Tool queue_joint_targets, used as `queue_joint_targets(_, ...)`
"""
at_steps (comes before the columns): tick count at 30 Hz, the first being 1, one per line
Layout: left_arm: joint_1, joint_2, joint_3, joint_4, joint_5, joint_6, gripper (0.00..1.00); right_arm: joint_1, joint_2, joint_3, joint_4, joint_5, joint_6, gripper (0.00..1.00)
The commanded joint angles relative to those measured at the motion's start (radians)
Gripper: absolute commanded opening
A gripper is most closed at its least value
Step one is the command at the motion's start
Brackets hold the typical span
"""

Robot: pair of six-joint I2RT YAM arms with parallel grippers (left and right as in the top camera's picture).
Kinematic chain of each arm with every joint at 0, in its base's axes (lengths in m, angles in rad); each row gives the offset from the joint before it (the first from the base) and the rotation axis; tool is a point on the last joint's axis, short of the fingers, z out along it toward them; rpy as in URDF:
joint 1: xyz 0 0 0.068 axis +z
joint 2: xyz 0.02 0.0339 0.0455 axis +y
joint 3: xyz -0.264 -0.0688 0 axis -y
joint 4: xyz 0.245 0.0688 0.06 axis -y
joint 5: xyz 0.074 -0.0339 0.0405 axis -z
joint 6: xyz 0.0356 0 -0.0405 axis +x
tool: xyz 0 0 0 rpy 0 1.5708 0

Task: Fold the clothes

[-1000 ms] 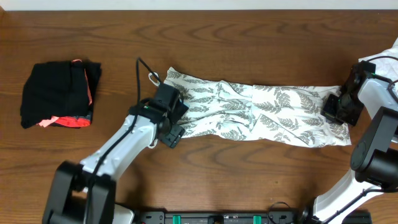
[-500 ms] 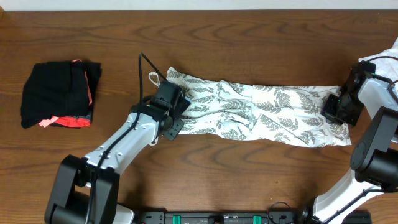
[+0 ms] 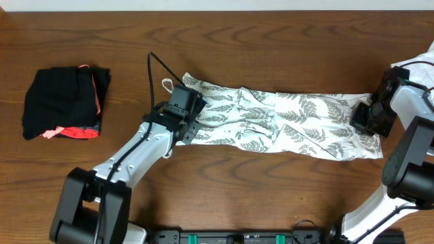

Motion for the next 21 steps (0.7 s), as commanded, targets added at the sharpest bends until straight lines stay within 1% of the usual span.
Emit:
queue_joint_targets(1, 0.007, 0.082, 0.022, 0.006, -0.018, -0.089, 0.39, -0.011, 0.036, -0.018, -0.008, 0.015, -0.014, 0.01)
queue_joint_targets(6, 0.007, 0.185, 0.022, 0.008, -0.018, -0.189, 0.39, -0.011, 0.036, -0.018, -0.008, 0.015, -0.014, 0.01)
queue_joint_targets(8, 0.007, 0.208, 0.022, 0.012, -0.019, -0.206, 0.39, -0.011, 0.036, -0.018, -0.008, 0.015, -0.014, 0.01)
queue_joint_targets(10, 0.007, 0.213, 0.022, 0.019, -0.021, -0.209, 0.39, -0.011, 0.036, -0.018, -0.008, 0.015, -0.014, 0.01)
queue_joint_targets(13, 0.007, 0.209, 0.022, 0.023, -0.087, -0.268, 0.39, -0.011, 0.036, -0.018, -0.010, 0.015, -0.014, 0.01)
queue_joint_targets(15, 0.007, 0.203, 0.022, 0.023, -0.105, -0.280, 0.39, -0.011, 0.036, -0.018, -0.010, 0.015, -0.014, 0.01)
queue_joint_targets(19, 0.007, 0.189, 0.022, 0.032, -0.105, -0.279, 0.46, -0.011, 0.036, -0.018, -0.010, 0.014, -0.014, 0.01)
queue_joint_targets(21, 0.007, 0.188, 0.022, 0.047, -0.105, -0.280, 0.52, -0.011, 0.036, -0.018, -0.011, 0.015, -0.014, 0.01)
